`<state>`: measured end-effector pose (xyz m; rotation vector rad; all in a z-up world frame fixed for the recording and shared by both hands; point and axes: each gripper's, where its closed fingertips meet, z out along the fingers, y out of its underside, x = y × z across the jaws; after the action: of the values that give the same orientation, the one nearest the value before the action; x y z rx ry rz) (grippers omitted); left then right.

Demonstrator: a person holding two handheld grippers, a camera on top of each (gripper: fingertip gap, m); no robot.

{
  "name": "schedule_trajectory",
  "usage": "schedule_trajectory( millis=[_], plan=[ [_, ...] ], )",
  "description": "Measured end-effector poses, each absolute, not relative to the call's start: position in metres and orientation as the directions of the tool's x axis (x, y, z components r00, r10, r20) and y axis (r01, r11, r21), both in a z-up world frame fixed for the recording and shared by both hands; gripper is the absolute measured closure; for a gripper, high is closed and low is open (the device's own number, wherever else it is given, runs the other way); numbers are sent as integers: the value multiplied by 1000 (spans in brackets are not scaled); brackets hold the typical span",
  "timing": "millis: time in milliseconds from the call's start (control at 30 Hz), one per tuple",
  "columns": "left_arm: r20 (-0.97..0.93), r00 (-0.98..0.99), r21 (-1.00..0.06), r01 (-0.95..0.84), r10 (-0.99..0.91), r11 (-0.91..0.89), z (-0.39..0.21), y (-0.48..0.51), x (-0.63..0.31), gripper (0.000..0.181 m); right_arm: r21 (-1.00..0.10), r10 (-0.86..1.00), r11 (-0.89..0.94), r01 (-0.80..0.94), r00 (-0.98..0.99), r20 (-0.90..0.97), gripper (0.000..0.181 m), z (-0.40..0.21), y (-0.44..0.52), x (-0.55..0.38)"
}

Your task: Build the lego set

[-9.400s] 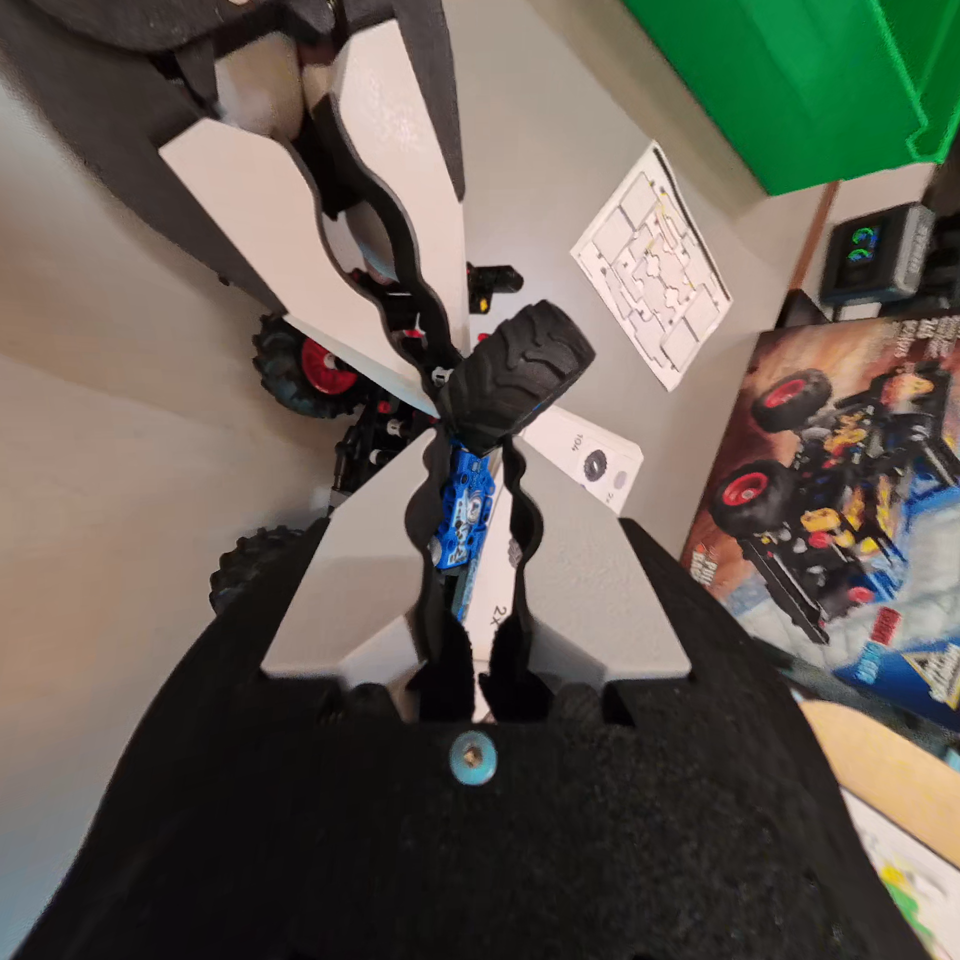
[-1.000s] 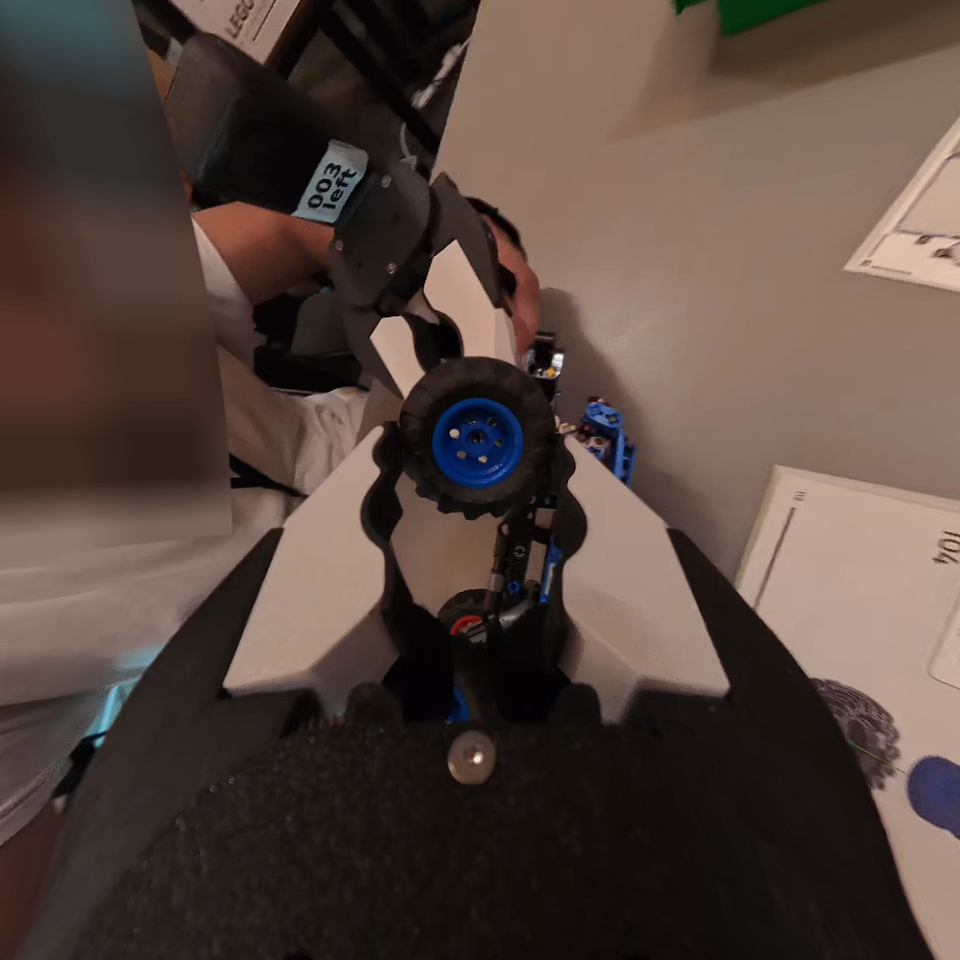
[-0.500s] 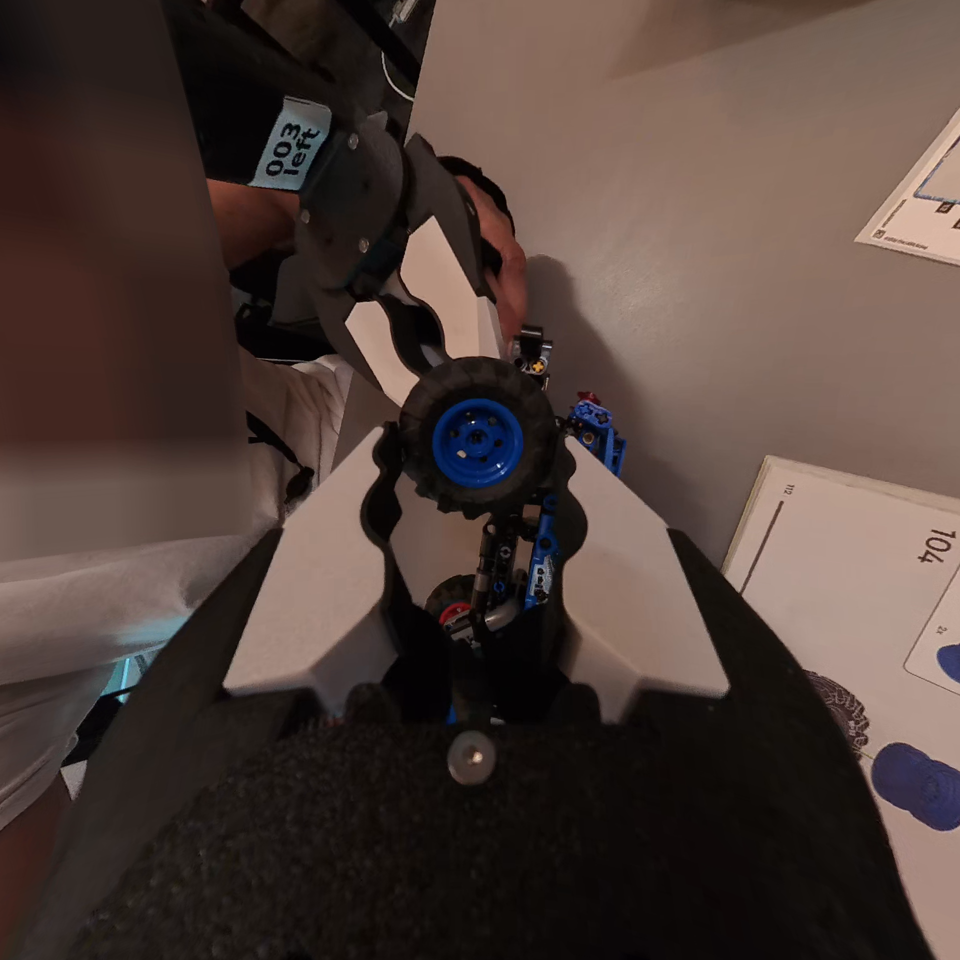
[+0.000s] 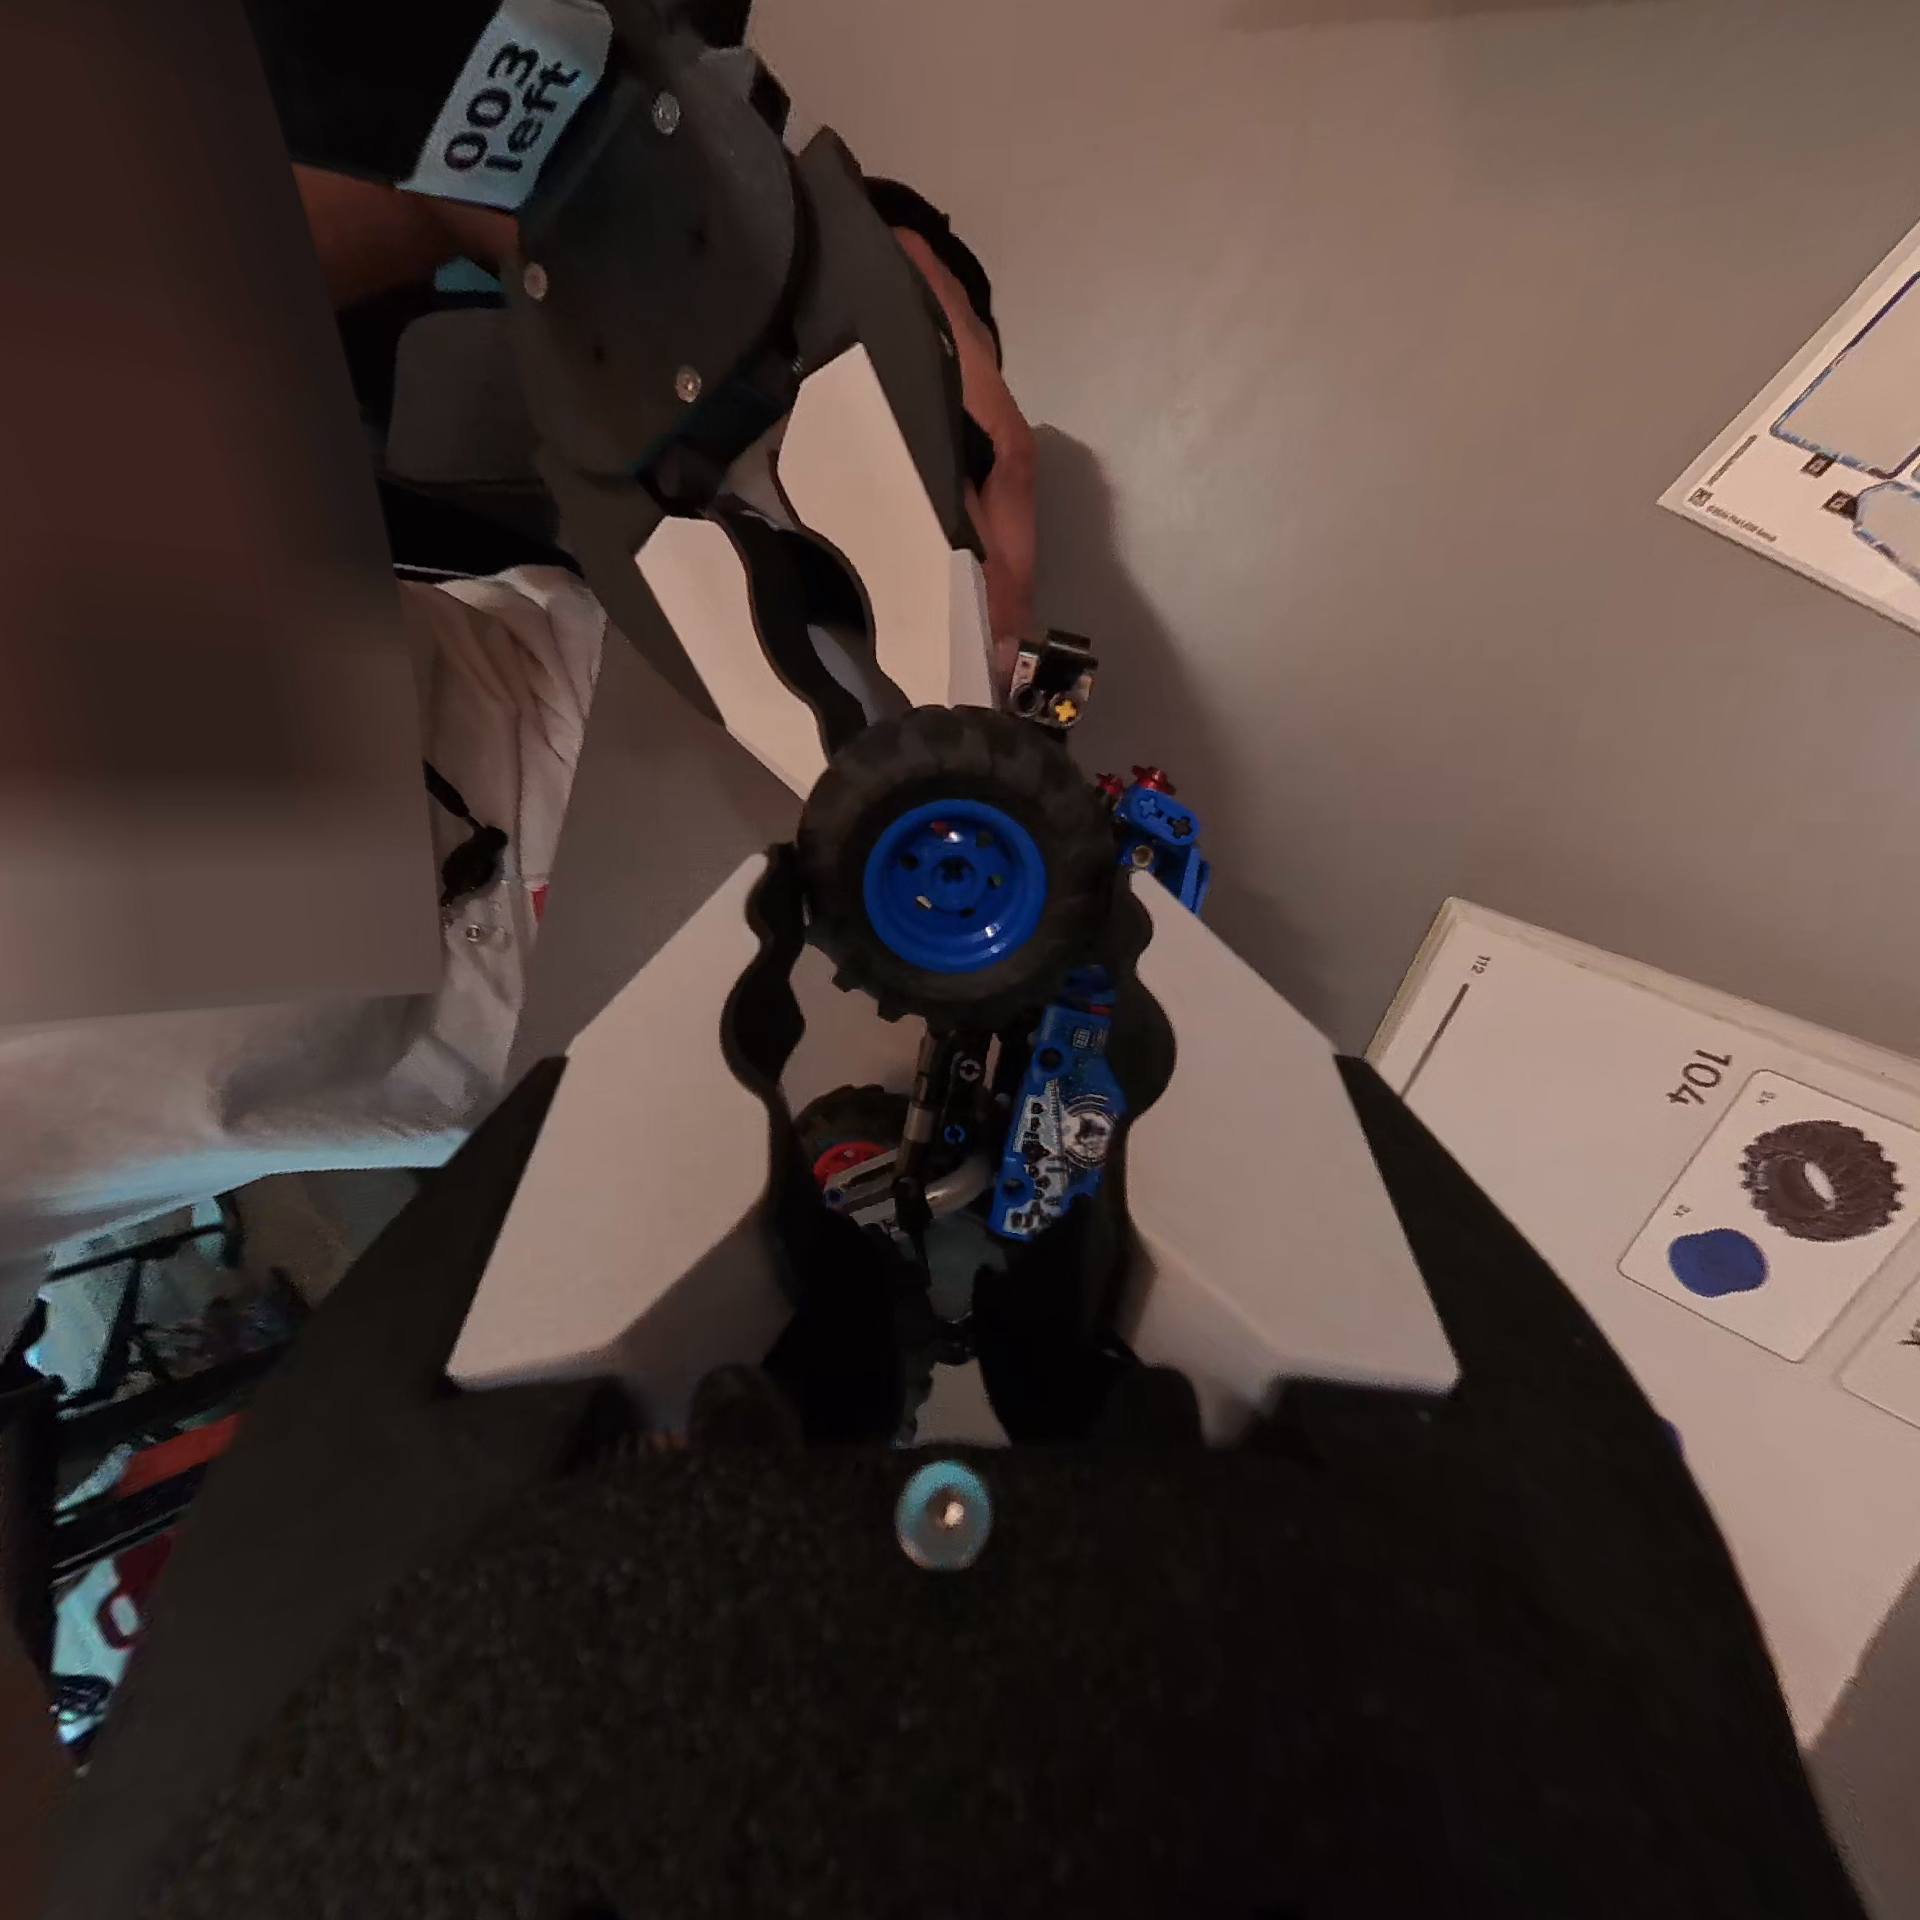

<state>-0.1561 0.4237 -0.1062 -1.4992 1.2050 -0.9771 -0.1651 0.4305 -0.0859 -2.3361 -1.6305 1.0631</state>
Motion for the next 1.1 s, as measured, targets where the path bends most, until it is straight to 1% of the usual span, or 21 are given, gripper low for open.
schedule_trajectory(
  millis=[167,233,333,400,467,600,767,933,1033,1100],
  plan=[
    [26,192,-971,-227,-981,-70,-107,424,-156,174,-434,900,-319,842,126,-417,122,-86,431,-165],
    [24,194,-971,-230,-981,-69,-107,425,-156,174,-397,881,-349,849,152,-448,122,-86,432,-165],
    [-24,206,-970,-240,-978,-27,-107,424,-156,174,-302,832,-419,857,229,-506,122,-86,430,-165],
    [-74,221,-968,-252,-973,17,-107,425,-156,173,-246,813,-454,856,285,-508,122,-85,430,-165],
    [-107,227,-964,-260,-968,46,-107,424,-156,173,-212,806,-484,849,338,-486,123,-85,429,-167],
    [-119,225,-963,-264,-967,57,-107,422,-155,174,-157,784,-549,821,441,-436,123,-85,427,-166],
    [-109,228,-964,-263,-968,47,-107,423,-155,173,-158,745,-632,759,538,-394,123,-84,425,-163],
    [-107,230,-963,-264,-967,44,-107,423,-155,173,-176,731,-648,741,540,-417,123,-85,426,-163],
    [-93,225,-965,-262,-970,32,-107,423,-156,173,-186,766,-606,773,504,-400,123,-85,427,-163],
    [-93,222,-965,-260,-971,33,-107,423,-156,173,-207,825,-525,825,434,-362,122,-85,427,-163]
  ],
)
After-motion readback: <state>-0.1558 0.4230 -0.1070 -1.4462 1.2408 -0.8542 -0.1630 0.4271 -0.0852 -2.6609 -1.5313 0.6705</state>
